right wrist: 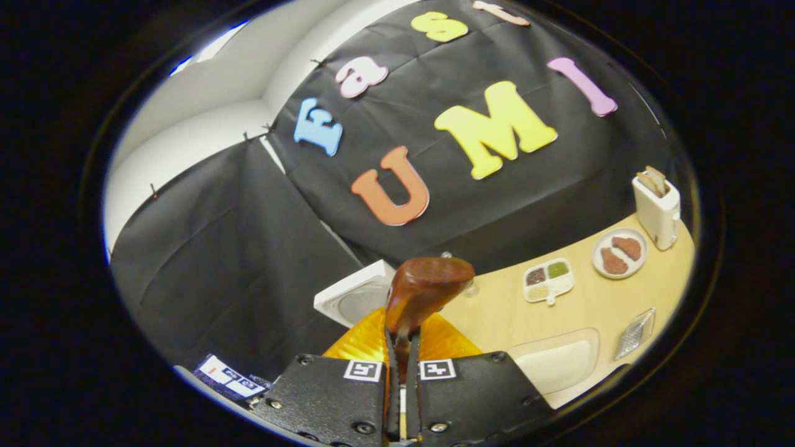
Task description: Close the left gripper, press the button to open the rice cooker; take a wooden spoon from the chopstick holder with the right hand, scoop a spoonful of rice and pour it into the rice cooker, then put the wooden spoon back into the chopstick holder.
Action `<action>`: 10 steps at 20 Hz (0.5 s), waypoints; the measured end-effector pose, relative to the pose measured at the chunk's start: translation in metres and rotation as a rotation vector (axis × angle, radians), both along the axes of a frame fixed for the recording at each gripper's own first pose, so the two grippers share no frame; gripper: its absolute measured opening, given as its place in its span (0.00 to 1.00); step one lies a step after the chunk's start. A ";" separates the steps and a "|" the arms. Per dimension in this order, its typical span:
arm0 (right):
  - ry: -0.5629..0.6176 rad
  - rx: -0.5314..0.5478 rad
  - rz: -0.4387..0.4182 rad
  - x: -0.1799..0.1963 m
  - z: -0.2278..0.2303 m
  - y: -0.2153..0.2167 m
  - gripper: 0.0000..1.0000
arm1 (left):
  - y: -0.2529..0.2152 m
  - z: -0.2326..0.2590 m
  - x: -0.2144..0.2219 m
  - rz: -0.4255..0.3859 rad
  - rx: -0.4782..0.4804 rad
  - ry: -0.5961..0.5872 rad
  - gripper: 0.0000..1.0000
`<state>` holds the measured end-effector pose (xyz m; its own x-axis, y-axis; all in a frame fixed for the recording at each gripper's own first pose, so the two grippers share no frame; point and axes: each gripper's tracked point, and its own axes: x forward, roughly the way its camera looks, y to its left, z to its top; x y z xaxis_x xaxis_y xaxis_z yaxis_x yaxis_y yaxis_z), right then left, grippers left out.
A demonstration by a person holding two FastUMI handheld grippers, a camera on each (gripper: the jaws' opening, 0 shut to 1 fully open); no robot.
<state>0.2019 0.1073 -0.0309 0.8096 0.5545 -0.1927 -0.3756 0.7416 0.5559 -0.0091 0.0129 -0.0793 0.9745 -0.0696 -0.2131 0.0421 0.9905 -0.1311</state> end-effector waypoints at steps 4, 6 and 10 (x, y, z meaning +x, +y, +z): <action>-0.021 -0.021 -0.132 0.004 0.009 -0.103 0.09 | -0.046 0.005 0.015 -0.079 0.018 -0.010 0.94; -0.040 -0.054 -0.198 0.011 0.009 -0.150 0.09 | -0.066 0.005 0.021 -0.109 0.013 -0.009 0.94; -0.049 -0.176 -0.305 0.015 -0.007 -0.236 0.08 | -0.088 0.006 0.033 -0.111 0.008 -0.001 0.94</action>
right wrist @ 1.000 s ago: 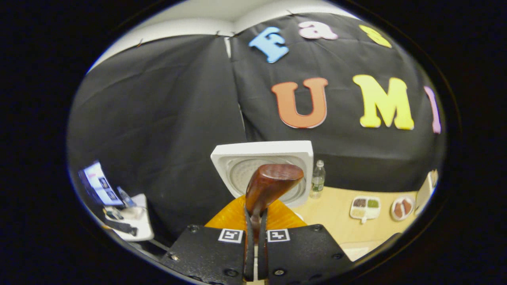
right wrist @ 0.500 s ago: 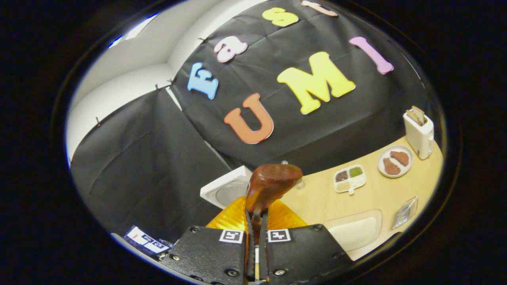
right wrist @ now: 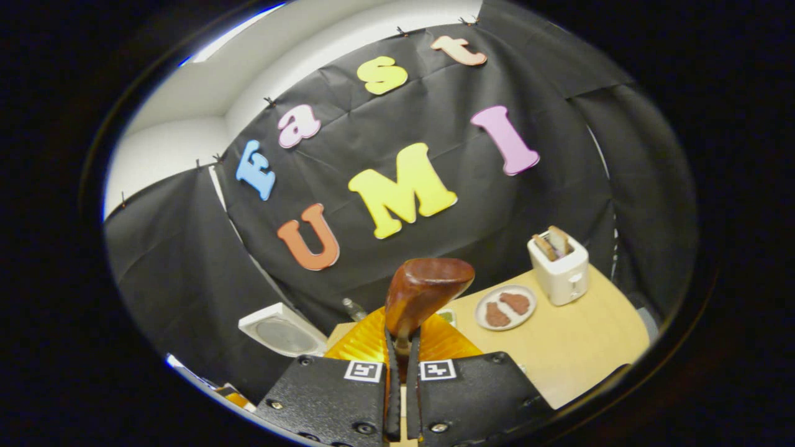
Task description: Close the left gripper, press the button to open the rice cooker; take a wooden spoon from the chopstick holder with the right hand, scoop a spoonful of rice and pour it into the rice cooker, then put the wooden spoon back into the chopstick holder.
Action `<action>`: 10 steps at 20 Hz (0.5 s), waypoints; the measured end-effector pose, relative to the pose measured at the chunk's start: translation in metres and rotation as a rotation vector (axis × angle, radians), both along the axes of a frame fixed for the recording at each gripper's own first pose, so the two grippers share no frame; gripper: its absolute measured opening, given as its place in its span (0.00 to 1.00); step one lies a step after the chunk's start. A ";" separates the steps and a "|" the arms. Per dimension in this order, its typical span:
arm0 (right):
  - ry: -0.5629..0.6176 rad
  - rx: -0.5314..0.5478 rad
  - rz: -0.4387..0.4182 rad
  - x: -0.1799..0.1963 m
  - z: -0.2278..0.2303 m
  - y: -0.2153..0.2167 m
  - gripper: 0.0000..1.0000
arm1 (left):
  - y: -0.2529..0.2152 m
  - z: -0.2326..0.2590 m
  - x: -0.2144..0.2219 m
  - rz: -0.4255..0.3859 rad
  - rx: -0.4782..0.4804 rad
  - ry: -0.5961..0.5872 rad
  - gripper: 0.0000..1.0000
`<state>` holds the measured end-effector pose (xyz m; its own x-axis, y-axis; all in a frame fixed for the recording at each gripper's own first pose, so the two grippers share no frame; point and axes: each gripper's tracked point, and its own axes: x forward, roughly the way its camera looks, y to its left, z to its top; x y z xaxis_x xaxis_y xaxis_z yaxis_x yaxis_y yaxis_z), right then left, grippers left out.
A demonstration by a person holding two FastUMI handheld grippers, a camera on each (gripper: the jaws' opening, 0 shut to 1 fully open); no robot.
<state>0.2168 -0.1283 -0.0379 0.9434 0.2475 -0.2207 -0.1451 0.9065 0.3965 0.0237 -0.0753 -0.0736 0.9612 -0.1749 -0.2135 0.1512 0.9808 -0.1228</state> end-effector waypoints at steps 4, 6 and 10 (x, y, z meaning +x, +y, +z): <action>0.090 -0.078 -0.027 0.005 -0.056 -0.035 0.09 | -0.011 0.001 0.012 0.037 -0.002 0.005 0.94; 0.140 -0.097 -0.038 0.009 -0.088 -0.044 0.09 | -0.014 0.002 0.011 0.056 -0.004 0.010 0.94; 0.205 -0.128 -0.068 0.022 -0.139 -0.058 0.09 | -0.017 -0.008 0.006 0.075 0.026 0.034 0.94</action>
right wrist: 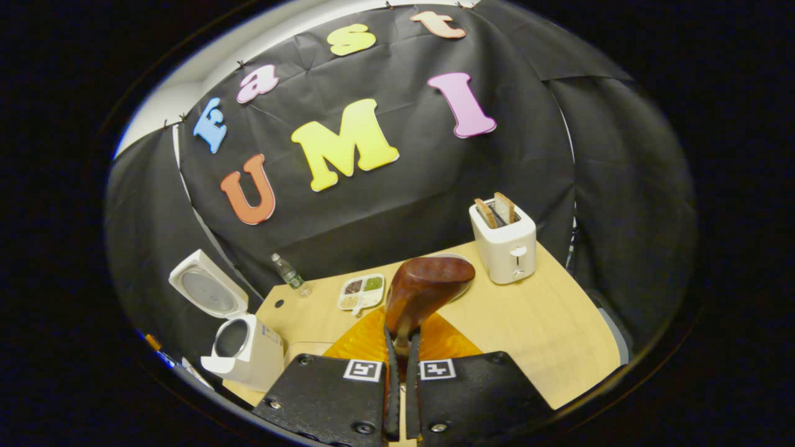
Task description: Close the left gripper, press the button to open the rice cooker; take a wooden spoon from the chopstick holder with the right hand, scoop a spoonful of rice and pour it into the rice cooker, then put the wooden spoon back into the chopstick holder.
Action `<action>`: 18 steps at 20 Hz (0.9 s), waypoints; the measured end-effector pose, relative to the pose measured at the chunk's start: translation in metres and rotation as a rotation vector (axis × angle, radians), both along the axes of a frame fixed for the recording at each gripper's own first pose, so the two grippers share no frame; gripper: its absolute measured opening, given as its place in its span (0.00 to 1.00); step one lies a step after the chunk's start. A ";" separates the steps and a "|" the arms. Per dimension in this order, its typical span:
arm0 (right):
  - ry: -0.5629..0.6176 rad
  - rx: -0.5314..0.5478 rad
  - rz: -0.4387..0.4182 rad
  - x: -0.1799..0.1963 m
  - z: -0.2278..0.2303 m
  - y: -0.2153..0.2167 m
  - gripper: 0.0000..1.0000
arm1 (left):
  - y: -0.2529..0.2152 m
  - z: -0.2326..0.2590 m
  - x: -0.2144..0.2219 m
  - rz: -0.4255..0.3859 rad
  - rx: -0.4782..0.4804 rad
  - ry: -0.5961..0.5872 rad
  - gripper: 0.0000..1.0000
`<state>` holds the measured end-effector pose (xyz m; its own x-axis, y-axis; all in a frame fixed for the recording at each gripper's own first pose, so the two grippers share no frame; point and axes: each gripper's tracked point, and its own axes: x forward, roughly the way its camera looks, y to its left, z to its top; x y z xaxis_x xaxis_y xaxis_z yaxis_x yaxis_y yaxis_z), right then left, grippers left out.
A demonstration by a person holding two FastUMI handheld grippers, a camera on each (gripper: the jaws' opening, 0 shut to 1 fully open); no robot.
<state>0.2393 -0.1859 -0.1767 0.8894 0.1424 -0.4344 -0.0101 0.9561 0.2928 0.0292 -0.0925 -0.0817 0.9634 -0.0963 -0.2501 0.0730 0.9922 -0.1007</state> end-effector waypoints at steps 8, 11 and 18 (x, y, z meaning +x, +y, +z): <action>0.079 -0.017 -0.009 0.009 -0.069 0.004 0.09 | 0.018 -0.009 -0.011 0.077 0.030 0.049 0.94; 0.098 -0.033 -0.026 0.009 -0.092 0.009 0.10 | 0.025 -0.002 -0.015 0.100 0.025 0.049 0.94; 0.082 -0.086 -0.032 0.016 -0.118 0.016 0.13 | 0.041 0.005 -0.021 0.139 0.038 0.045 0.94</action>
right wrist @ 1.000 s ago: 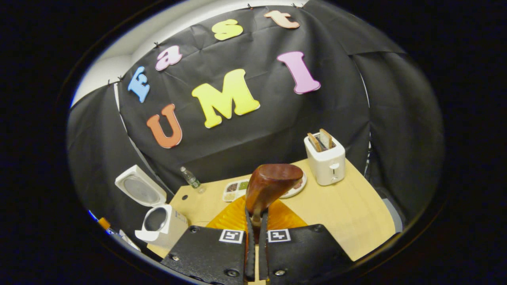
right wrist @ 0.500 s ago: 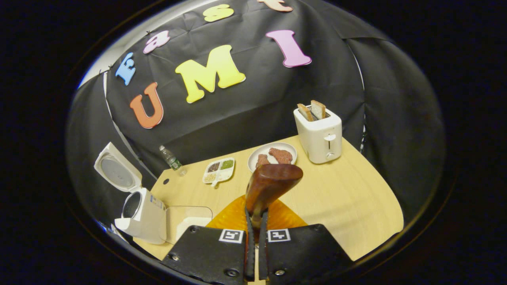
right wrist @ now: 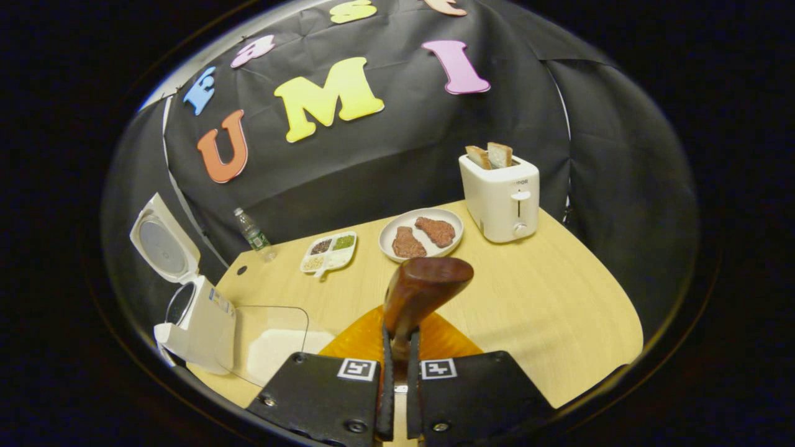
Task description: Close the left gripper, press the button to open the rice cooker; take a wooden spoon from the chopstick holder with the right hand, scoop a spoonful of rice and pour it into the rice cooker, then put the wooden spoon back into the chopstick holder.
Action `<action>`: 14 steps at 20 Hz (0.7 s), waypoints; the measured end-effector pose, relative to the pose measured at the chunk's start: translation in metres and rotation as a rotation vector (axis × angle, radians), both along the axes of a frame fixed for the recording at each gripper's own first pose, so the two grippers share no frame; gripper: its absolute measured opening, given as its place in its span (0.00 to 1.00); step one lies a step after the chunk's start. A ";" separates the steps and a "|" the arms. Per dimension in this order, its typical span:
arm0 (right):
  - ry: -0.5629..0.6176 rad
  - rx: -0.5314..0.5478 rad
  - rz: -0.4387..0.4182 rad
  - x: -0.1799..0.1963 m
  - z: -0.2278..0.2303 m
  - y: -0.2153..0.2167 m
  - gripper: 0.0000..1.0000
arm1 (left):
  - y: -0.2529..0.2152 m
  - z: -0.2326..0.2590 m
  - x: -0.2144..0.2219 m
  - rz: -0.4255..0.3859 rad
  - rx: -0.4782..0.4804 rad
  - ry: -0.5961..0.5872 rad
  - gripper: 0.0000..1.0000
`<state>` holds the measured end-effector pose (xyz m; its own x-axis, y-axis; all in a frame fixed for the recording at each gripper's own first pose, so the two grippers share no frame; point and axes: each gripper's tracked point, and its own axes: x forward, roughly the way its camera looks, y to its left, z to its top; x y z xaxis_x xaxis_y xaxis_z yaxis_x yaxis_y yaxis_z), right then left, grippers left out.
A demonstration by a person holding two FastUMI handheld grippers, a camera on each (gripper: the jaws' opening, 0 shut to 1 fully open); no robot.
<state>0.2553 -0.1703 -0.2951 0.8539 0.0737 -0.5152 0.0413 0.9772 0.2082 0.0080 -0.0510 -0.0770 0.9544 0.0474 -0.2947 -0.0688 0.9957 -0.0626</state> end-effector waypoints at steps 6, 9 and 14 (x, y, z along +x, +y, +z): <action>0.013 0.019 -0.016 0.000 -0.007 -0.001 0.19 | 0.007 0.008 0.000 0.010 0.003 -0.016 0.94; -0.014 0.023 -0.009 -0.001 0.007 -0.001 0.47 | 0.006 0.016 0.004 0.001 0.001 -0.040 0.94; -0.085 0.012 -0.080 -0.005 0.052 -0.026 0.82 | 0.010 0.040 0.021 -0.011 -0.001 -0.108 0.94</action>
<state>0.2502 -0.1958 -0.2428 0.8977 0.0094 -0.4405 0.1007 0.9689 0.2261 0.0289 -0.0411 -0.0374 0.9811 0.0363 -0.1902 -0.0504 0.9963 -0.0703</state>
